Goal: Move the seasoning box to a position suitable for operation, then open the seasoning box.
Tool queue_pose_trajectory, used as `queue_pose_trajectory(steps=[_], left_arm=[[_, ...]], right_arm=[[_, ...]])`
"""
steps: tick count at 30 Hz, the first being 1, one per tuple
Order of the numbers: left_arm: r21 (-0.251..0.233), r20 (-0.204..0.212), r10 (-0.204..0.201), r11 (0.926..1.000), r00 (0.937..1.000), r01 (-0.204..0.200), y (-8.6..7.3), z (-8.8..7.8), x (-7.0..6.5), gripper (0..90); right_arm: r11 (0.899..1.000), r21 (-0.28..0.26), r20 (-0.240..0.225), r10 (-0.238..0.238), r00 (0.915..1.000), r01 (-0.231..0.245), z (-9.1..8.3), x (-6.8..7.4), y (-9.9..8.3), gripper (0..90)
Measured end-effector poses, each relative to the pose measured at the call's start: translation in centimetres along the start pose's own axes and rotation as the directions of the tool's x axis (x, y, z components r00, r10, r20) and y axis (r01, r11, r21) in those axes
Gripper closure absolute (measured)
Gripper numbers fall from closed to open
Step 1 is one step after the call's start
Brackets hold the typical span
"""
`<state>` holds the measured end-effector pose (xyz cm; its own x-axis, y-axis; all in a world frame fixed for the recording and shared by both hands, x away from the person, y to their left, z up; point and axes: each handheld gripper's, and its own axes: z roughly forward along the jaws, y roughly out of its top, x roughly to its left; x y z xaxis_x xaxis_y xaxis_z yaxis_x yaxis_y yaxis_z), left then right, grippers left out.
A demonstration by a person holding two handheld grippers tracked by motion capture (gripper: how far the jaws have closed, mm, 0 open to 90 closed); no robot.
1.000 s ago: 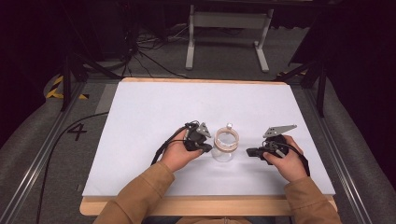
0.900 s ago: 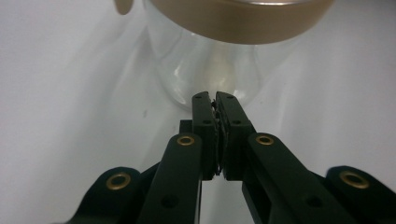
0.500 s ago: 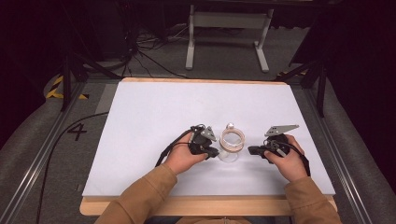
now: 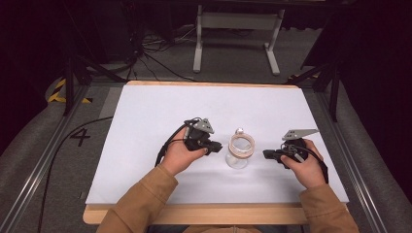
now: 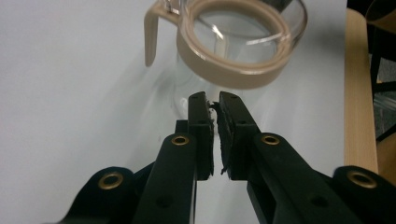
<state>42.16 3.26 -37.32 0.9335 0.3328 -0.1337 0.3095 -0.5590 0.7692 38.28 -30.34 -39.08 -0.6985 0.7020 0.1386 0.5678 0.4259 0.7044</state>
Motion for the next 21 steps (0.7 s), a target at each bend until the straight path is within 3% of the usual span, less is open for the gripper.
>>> queue_pose_trajectory(steps=[8, 11, 14, 21], left_arm=[[-0.1, 0.001, -0.015, 0.9949, 0.9999, 0.015, 2.3, -0.9, 0.7, 83.9], [-0.139, 0.024, -0.046, 0.9891, 0.9987, 0.048, 3.1, -0.2, 1.3, 84.5], [-0.141, 0.019, -0.04, 0.9891, 0.999, 0.042, 3.7, 0.4, 1.8, 84.4], [-0.18, 0.077, -0.078, 0.9795, 0.994, 0.091, 4.4, 2.0, 2.9, 85.2]], right_arm=[[1.0, -0.005, 0.001, 0.001, 1.0, -0.001, -0.3, 0.1, 0.0, 90.0], [1.0, -0.007, 0.003, 0.002, 1.0, -0.002, -0.4, 0.1, 0.0, 90.0], [1.0, -0.013, -0.001, 0.0, 1.0, 0.0, -0.5, 0.0, 0.0, 90.0], [0.999, -0.033, -0.017, -0.01, 0.9998, 0.01, -0.9, 0.1, 0.3, 90.0]])
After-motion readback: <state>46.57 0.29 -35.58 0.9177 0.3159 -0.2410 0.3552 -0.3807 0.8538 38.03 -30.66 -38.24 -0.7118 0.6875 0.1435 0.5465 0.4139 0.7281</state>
